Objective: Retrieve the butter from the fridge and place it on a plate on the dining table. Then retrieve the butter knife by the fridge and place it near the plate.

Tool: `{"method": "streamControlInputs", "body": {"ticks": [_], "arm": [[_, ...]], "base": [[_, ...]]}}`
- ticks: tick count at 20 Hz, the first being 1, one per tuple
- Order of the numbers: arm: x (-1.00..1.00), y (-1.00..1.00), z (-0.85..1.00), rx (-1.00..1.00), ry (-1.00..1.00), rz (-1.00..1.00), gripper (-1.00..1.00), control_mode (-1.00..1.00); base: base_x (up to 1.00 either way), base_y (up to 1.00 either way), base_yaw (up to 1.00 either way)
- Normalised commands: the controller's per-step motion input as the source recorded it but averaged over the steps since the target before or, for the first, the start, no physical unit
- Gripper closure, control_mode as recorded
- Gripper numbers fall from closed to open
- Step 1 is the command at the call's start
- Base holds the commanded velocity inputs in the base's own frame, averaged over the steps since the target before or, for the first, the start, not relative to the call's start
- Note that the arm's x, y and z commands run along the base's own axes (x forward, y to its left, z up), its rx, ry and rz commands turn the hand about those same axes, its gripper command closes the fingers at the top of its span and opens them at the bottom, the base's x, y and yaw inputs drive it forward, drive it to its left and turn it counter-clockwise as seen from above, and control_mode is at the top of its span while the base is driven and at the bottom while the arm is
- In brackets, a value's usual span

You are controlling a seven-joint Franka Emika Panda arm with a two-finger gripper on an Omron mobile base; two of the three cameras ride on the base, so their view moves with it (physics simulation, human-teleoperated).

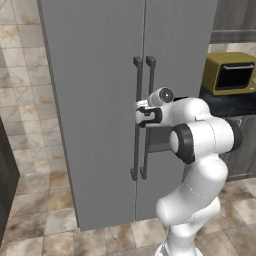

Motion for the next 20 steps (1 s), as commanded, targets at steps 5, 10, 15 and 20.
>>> {"method": "streamControlInputs", "body": {"ticks": [5, 10, 15, 20], "arm": [[-0.01, 0.0, 0.0, 0.0, 0.01, 0.01, 1.0, -1.0], [-0.48, -0.29, 0.01, 0.0, 0.08, 0.0, 1.0, -1.0], [-0.96, -0.42, 0.26, -0.01, 0.21, 0.0, 1.0, -1.0], [-1.0, -0.81, 0.35, 0.0, 0.23, 0.0, 1.0, -1.0]], "base": [[0.0, 0.0, 0.0], [0.0, 0.0, 0.0], [0.0, 0.0, 0.0], [0.0, 0.0, 0.0]]}}
